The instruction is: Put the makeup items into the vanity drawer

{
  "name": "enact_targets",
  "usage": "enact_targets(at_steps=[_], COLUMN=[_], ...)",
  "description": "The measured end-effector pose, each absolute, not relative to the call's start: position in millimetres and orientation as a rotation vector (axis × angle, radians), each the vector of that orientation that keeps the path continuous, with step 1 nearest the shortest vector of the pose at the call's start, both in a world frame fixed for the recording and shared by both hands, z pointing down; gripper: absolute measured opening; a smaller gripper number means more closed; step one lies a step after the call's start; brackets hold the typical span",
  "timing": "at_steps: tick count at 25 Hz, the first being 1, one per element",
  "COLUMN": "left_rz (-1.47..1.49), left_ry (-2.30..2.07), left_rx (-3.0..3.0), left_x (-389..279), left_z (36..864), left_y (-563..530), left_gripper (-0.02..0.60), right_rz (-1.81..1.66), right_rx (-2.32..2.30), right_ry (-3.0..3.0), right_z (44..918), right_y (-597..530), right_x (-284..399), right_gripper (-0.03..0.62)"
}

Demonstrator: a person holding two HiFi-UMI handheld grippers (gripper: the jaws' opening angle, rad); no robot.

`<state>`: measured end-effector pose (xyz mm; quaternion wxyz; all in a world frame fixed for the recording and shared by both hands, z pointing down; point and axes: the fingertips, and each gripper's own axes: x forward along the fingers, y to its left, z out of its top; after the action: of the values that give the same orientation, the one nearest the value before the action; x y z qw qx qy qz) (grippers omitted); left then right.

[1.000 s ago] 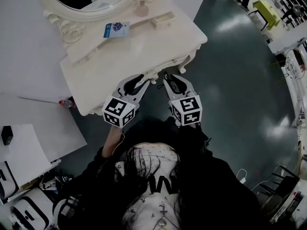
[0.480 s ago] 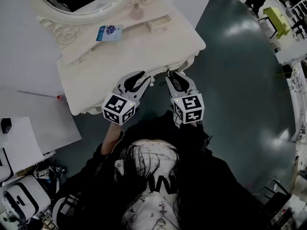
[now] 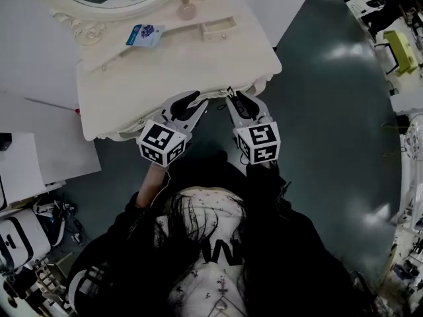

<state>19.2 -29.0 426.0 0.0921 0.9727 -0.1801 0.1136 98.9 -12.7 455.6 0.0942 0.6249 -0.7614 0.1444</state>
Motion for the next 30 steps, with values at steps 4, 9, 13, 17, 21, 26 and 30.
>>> enact_targets(at_steps=[4, 9, 13, 17, 21, 26, 30], left_rz=[0.348, 0.358, 0.365, 0.371, 0.360, 0.355, 0.380], left_ry=[-0.569, -0.614, -0.636, -0.640, -0.609, -0.566, -0.547], left_rx=[2.864, 2.861, 2.861, 2.857, 2.858, 2.869, 2.888], left_x=[32, 37, 37, 38, 50, 64, 68], left_z=[431, 430, 430, 432, 435, 435, 437], left_y=[-24, -25, -29, -41, -57, -93, -126], left_gripper=[0.109, 0.109, 0.109, 0.109, 0.109, 0.109, 0.109], right_rz=[0.442, 0.444, 0.440, 0.447, 0.447, 0.455, 0.483], right_rx=[1.821, 1.789, 1.783, 1.779, 1.779, 1.791, 1.795], right_ry=[-2.285, -2.320, -2.333, -2.336, -2.315, -2.287, -2.269], right_z=[461, 464, 464, 465, 468, 469, 476], right_y=[-12, -16, -22, -31, -48, -83, -117], right_x=[112, 118, 121, 121, 131, 145, 152], right_gripper=[0.115, 0.115, 0.115, 0.115, 0.115, 0.115, 0.115])
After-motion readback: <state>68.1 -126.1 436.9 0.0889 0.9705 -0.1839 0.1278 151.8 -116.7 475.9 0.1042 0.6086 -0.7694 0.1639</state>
